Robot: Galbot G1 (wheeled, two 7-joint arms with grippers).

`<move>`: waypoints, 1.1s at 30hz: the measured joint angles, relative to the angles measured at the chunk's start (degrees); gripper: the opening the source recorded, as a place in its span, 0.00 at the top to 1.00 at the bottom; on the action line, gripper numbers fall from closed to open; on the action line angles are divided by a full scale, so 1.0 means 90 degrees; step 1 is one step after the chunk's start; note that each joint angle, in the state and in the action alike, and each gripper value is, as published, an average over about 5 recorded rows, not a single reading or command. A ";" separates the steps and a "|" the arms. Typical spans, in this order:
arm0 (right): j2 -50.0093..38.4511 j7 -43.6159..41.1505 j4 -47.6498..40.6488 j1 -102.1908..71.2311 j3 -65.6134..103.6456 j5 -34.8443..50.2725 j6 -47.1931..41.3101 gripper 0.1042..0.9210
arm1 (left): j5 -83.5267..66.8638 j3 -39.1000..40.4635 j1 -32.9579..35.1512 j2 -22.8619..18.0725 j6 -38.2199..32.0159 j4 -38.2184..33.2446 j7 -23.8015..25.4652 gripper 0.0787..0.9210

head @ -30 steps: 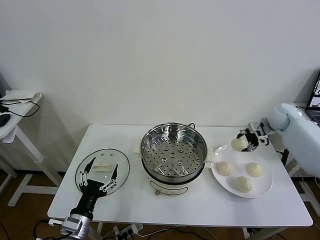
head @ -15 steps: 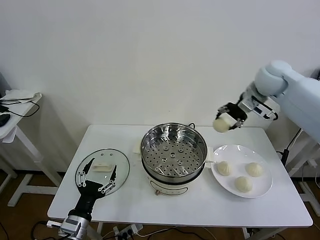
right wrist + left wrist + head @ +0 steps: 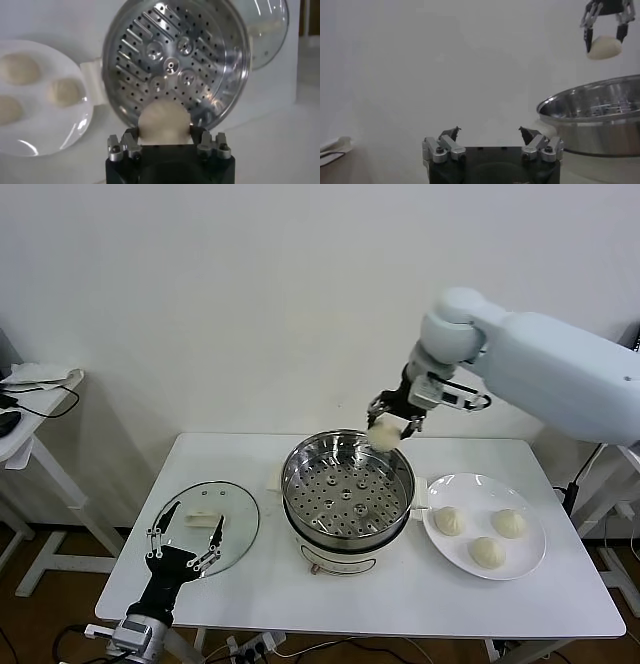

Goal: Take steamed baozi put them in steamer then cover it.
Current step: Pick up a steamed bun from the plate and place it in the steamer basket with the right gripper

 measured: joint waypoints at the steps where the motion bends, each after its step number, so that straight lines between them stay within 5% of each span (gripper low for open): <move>1: 0.0076 0.0022 -0.0059 -0.0043 -0.0016 -0.0031 0.0038 0.30 | 0.0000 -0.0012 -0.0001 0.0003 -0.0004 0.0014 0.0006 0.12; 33: 0.1297 0.0395 -0.1855 -0.1311 0.0588 -0.1078 0.0632 0.30 | -0.0022 -0.0116 0.0019 0.0031 -0.0143 0.0191 0.0038 0.12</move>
